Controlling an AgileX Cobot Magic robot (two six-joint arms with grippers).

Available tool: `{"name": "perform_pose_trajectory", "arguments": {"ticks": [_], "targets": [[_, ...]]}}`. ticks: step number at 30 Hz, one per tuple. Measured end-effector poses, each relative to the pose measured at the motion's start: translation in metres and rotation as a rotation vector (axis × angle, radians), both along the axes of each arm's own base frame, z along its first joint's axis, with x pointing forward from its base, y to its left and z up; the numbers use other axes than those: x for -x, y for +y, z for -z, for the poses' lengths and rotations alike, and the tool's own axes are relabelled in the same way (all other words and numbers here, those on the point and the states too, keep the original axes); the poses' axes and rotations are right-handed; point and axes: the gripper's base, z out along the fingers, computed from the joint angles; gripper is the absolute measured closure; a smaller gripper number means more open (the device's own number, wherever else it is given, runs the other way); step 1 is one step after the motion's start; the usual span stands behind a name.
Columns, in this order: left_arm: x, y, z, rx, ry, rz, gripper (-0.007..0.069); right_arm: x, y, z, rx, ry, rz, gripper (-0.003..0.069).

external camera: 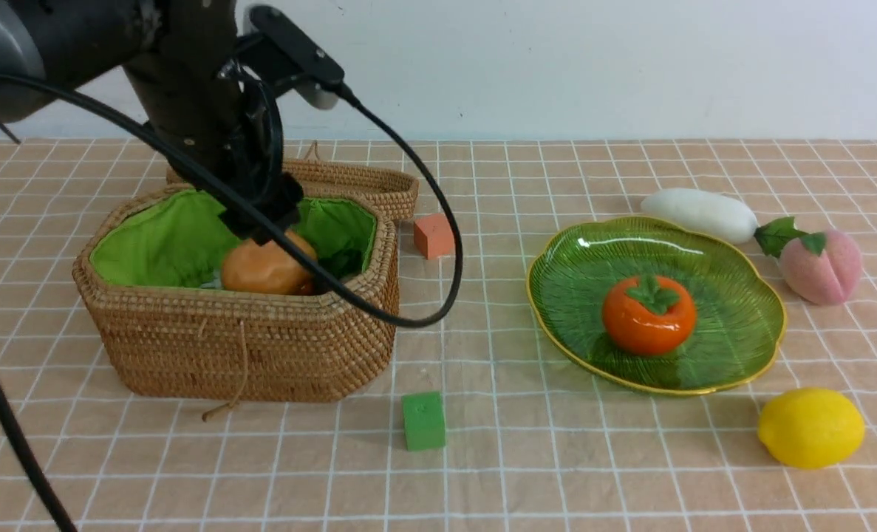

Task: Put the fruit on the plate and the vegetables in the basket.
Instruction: Grab a potato with your left arm and place it in the basket on the left, then use the right arm to grab a lemon and put it into the right plate

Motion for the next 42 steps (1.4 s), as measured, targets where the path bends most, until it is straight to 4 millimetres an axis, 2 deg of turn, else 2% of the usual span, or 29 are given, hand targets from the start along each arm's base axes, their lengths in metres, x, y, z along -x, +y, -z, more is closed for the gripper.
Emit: {"name": "perform_pose_trajectory", "arguments": {"ticks": [3, 4, 5, 6, 8, 9, 10, 11, 12, 13, 14, 15, 16, 19, 20, 21, 22, 24, 25, 27, 30, 32, 34, 36, 37, 38, 39, 42], "targets": [[0.017, 0.005, -0.025, 0.047, -0.058, -0.042, 0.0211, -0.016, 0.009, 0.004, 0.035, 0.054, -0.012, 0.0517], [0.018, 0.005, -0.026, 0.051, -0.061, -0.041, 0.0211, -0.017, 0.009, 0.005, 0.038, 0.056, -0.013, 0.0517], [0.031, 0.006, -0.039, 0.148, -0.062, -0.103, 0.0329, -0.025, 0.013, 0.007, 0.063, 0.077, -0.023, 0.0515], [0.039, 0.007, -0.046, 0.208, -0.053, -0.128, 0.0399, -0.029, 0.015, 0.008, 0.072, 0.086, -0.025, 0.0514], [0.046, 0.007, -0.051, 0.26, -0.044, -0.145, 0.0474, -0.034, 0.017, 0.01, 0.09, 0.095, -0.022, 0.0512], [0.064, 0.006, -0.06, 0.36, -0.022, -0.143, 0.0585, -0.044, 0.02, 0.013, 0.123, 0.117, -0.012, 0.0512], [0.071, 0.006, -0.062, 0.394, -0.011, -0.136, 0.0604, -0.047, 0.021, 0.014, 0.131, 0.124, -0.01, 0.0512], [0.087, 0.007, -0.066, 0.459, 0.005, -0.115, 0.0638, -0.055, 0.024, 0.018, 0.153, 0.145, -0.001, 0.0511], [0.098, 0.007, -0.067, 0.502, 0.015, -0.102, 0.0638, -0.06, 0.025, 0.02, 0.164, 0.157, 0.005, 0.0512], [0.115, 0.009, -0.068, 0.557, 0.022, -0.076, 0.0638, -0.073, 0.031, 0.026, 0.193, 0.199, 0.017, 0.0512], [0.121, 0.011, -0.071, 0.57, 0.012, -0.069, 0.0638, -0.075, 0.032, 0.027, 0.196, 0.204, 0.018, 0.0512], [0.147, 0.016, -0.061, 0.64, 0.015, -0.043, 0.0638, -0.093, 0.039, 0.038, 0.234, 0.259, 0.024, 0.0512], [0.151, 0.018, -0.064, 0.645, 0.004, -0.039, 0.0638, -0.095, 0.04, 0.039, 0.239, 0.266, 0.024, 0.0512], [0.199, 0.032, -0.035, 0.743, -0.025, -0.001, 0.0638, -0.13, 0.048, 0.063, 0.332, 0.363, 0.061, 0.051], [0.211, 0.035, -0.022, 0.759, -0.032, 0.02, 0.0638, -0.142, 0.045, 0.072, 0.346, 0.395, 0.096, 0.051], [0.223, 0.039, -0.017, 0.781, -0.054, 0.039, 0.0638, -0.151, 0.04, 0.078, 0.35, 0.422, 0.134, 0.051], [0.225, 0.039, -0.012, 0.785, -0.051, 0.043, 0.0638, -0.151, 0.04, 0.078, 0.349, 0.421, 0.134, 0.051], [0.252, 0.046, 0.004, 0.829, -0.086, 0.105, 0.0638, -0.175, 0.018, 0.093, 0.309, 0.494, 0.258, 0.051], [0.254, 0.047, 0.005, 0.836, -0.086, 0.105, 0.0638, -0.178, 0.015, 0.095, 0.297, 0.507, 0.277, 0.051], [0.281, 0.054, 0.019, 0.872, -0.128, 0.185, 0.0638, -0.197, -0.013, 0.111, 0.173, 0.591, 0.406, 0.0508], [0.291, 0.057, 0.027, 0.886, -0.146, 0.213, 0.0638, -0.207, -0.027, 0.122, 0.06, 0.641, 0.478, 0.0504], [0.297, 0.058, 0.034, 0.891, -0.161, 0.232, 0.0638, -0.219, -0.039, 0.134, -0.079, 0.691, 0.542, 0.047], [0.298, 0.059, 0.035, 0.893, -0.17, 0.238, 0.0638, -0.223, -0.042, 0.139, -0.121, 0.708, 0.558, 0.0442], [0.297, 0.059, 0.034, 0.909, -0.197, 0.233, 0.0638, -0.236, -0.045, 0.154, -0.2, 0.74, 0.591, 0.0305], [0.297, 0.059, 0.034, 0.909, -0.199, 0.233, 0.0638, -0.237, -0.045, 0.156, -0.204, 0.745, 0.593, 0.0305], [0.296, 0.059, 0.033, 0.915, -0.207, 0.23, 0.0638, -0.244, -0.046, 0.165, -0.234, 0.76, 0.616, 0.0208], [0.296, 0.059, 0.033, 0.917, -0.211, 0.229, 0.0638, -0.248, -0.046, 0.171, -0.247, 0.772, 0.633, 0.0146], [0.295, 0.059, 0.033, 0.919, -0.215, 0.228, 0.0638, -0.256, -0.049, 0.186, -0.266, 0.801, 0.685, 0.0014]]}}
